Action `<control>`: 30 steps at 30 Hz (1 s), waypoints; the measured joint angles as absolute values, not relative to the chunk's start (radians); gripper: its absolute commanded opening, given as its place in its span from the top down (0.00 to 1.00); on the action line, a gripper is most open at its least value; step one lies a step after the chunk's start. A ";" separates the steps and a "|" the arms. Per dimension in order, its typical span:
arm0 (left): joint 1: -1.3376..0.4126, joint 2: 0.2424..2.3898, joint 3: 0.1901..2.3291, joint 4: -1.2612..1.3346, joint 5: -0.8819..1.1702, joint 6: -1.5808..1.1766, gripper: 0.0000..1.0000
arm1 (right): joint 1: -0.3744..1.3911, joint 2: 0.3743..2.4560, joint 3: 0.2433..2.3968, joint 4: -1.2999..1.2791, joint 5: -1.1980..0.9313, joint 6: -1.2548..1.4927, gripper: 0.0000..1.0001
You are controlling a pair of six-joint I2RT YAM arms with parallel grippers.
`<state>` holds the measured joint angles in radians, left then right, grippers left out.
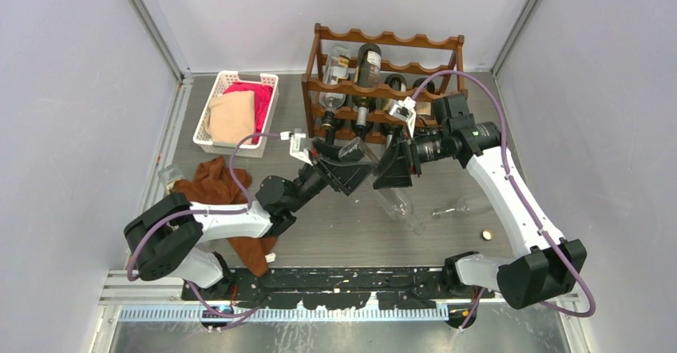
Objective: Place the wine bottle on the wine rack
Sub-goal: Pick up the wine bottle from the corner of the board.
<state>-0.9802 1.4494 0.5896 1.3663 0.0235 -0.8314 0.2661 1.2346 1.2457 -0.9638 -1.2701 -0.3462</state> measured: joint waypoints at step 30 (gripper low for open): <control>-0.901 1.449 0.596 1.353 0.088 -0.934 1.00 | 0.281 1.258 1.248 -0.926 -1.177 -0.285 0.00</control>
